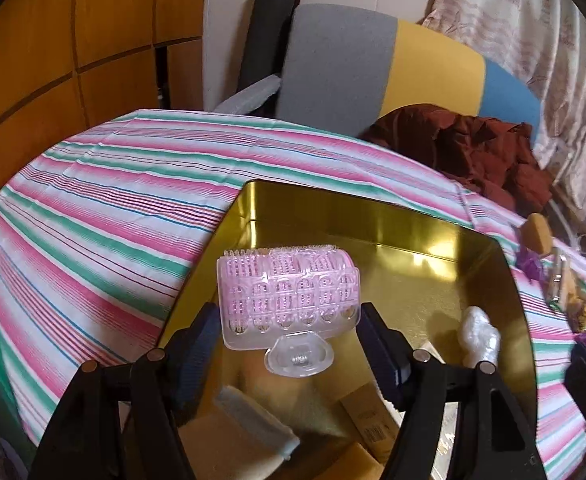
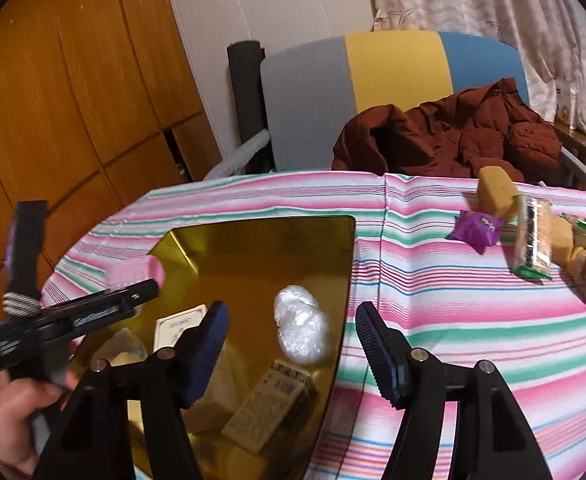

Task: Organize objects
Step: 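Lower the roller and bag into the gold tray and open both grippers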

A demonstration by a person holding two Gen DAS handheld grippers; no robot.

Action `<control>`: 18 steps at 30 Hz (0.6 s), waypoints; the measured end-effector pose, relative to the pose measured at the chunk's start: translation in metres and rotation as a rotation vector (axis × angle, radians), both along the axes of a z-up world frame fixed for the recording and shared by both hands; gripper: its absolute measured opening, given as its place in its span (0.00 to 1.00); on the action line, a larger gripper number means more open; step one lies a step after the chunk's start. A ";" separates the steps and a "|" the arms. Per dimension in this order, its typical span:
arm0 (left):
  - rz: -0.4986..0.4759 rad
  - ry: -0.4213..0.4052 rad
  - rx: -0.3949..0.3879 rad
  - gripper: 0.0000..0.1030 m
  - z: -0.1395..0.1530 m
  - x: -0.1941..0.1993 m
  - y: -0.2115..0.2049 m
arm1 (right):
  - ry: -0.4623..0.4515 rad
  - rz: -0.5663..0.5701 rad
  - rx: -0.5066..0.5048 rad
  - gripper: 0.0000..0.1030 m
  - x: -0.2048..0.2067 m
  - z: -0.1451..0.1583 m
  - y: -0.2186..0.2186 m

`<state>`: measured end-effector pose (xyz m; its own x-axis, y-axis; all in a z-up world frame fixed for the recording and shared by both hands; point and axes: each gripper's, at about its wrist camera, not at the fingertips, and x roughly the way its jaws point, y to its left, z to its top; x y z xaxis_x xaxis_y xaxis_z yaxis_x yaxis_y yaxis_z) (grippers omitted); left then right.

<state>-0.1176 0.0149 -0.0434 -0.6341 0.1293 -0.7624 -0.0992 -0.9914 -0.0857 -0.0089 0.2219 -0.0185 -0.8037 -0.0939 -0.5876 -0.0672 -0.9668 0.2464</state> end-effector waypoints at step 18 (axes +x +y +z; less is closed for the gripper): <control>0.073 0.057 0.017 0.77 0.026 0.015 0.004 | 0.006 -0.081 -0.081 0.65 0.030 0.002 0.035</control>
<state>-0.1023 0.0193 -0.0175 -0.6848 0.0941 -0.7226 -0.0321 -0.9946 -0.0991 0.0206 0.2573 -0.0166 -0.8140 -0.0750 -0.5760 -0.1430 -0.9352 0.3239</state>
